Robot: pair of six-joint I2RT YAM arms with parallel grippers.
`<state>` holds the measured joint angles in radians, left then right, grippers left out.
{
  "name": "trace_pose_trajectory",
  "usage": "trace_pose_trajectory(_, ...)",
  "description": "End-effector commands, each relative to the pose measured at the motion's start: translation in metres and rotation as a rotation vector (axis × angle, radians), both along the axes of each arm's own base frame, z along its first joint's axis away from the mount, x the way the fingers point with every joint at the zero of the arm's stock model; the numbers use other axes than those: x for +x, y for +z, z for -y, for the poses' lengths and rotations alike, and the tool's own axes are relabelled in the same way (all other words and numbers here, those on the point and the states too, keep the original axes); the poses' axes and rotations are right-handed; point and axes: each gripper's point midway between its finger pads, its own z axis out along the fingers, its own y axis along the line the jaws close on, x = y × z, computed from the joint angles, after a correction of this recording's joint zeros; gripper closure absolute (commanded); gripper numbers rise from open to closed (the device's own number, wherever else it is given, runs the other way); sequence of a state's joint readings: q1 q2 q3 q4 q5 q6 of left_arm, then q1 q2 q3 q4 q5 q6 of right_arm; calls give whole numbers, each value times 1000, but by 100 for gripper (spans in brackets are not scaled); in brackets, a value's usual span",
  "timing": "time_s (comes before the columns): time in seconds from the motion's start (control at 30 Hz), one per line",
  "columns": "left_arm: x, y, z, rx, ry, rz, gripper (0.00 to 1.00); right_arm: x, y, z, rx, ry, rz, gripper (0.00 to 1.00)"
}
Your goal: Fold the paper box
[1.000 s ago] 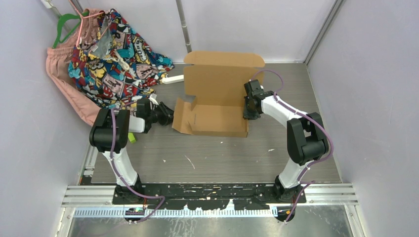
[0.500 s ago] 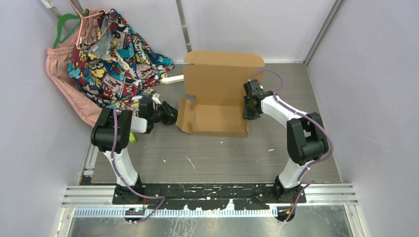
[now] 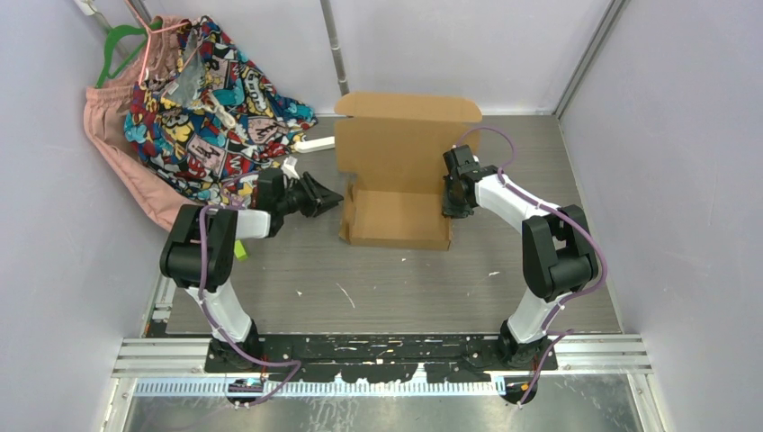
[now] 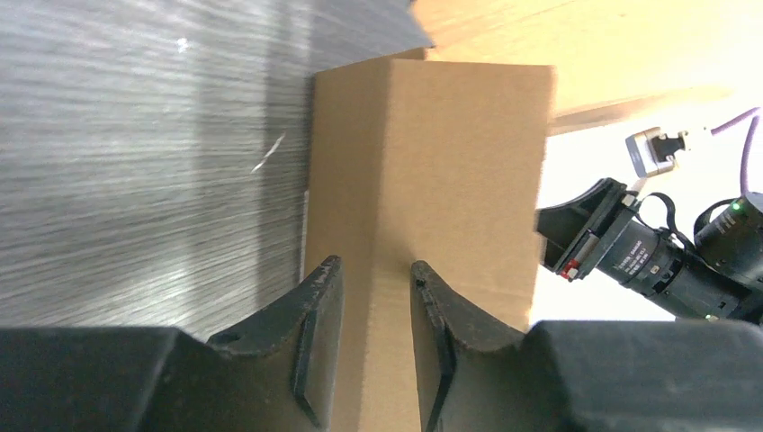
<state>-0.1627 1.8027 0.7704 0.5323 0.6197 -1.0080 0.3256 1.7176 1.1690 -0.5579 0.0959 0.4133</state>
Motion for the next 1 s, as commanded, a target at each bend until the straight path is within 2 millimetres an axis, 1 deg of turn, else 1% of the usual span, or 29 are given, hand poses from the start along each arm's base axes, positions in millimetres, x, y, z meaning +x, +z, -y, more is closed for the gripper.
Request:
trace_pose_trajectory(0.0,9,41,10,34,-28,115,64,11,10,-4,0,11,44,77)
trace_pose_trajectory(0.2,6,46,20,49,-52,123,63,11,9,-5,5,12,42,78)
trace_pose_trajectory(0.43,0,35,34,79,-86,112,63,10,8,-6,6,16,42,77)
trace_pose_trajectory(0.6,1,34,42,123,-102,114,63,8,7,-5,5,17,40,77)
trace_pose_trajectory(0.8,3,33,43,187,-109,94,63,7,5,-2,-12,16,37,78)
trace_pose_trajectory(0.97,5,30,44,275,-117,71,63,6,3,2,-42,17,36,78)
